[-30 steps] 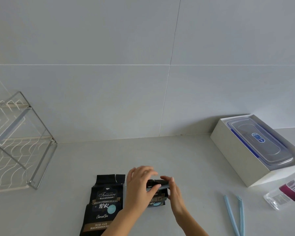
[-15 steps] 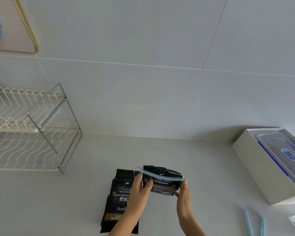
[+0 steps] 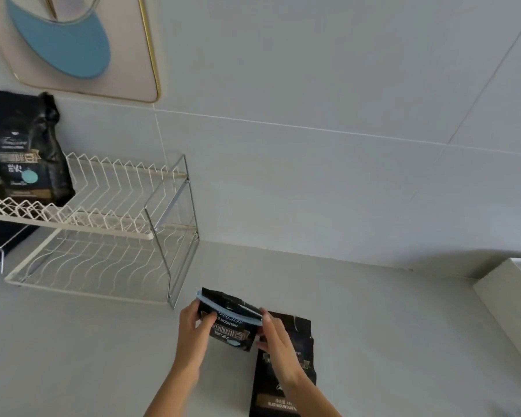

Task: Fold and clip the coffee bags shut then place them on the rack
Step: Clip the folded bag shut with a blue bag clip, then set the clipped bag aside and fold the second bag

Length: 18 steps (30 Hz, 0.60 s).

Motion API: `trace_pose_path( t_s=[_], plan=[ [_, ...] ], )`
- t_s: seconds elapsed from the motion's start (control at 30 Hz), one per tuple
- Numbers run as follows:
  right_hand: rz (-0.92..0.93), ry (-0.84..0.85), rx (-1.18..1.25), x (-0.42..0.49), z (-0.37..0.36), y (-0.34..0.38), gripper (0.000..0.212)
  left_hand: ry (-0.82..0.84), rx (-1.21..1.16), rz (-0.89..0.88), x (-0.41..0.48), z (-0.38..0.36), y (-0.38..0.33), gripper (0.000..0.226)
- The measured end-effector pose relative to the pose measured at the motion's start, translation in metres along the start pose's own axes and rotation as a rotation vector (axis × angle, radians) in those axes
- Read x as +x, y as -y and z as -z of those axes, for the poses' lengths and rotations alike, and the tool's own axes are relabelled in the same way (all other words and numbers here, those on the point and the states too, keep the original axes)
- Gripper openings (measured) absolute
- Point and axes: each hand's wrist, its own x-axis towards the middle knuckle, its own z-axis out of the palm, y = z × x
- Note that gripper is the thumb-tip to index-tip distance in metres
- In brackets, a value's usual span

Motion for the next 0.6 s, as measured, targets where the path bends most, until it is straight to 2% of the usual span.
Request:
trace_pose_path(
  t_s=[0.17,0.3,0.4,0.47,0.5,0.53,0.6],
  plan=[
    [0.005,-0.066,-0.045,0.019,-0.026,-0.001,0.039,0.028,-0.034,0.076,0.016,0.029,0.014,0.032],
    [0.037,-0.194,-0.077,0.029,-0.021,-0.002,0.028,0.011,-0.014,0.047,0.021,0.03,0.024,0.037],
    [0.023,-0.372,-0.227,0.029,-0.001,-0.02,0.026,0.029,0.041,0.095,0.022,0.03,0.036,0.03],
    [-0.026,-0.536,-0.305,0.023,0.02,-0.037,0.025,0.02,0.066,0.202,0.02,0.03,0.049,0.023],
    [-0.061,-0.605,-0.326,0.019,0.03,-0.046,0.025,0.019,0.103,0.279,0.019,0.031,0.059,0.032],
    [-0.103,-0.651,-0.339,0.014,0.04,-0.055,0.026,0.032,0.144,0.345,0.017,0.031,0.068,0.043],
    [-0.203,-0.653,-0.315,0.007,0.053,-0.069,0.032,0.089,0.215,0.411,0.007,0.028,0.082,0.039]
  ],
)
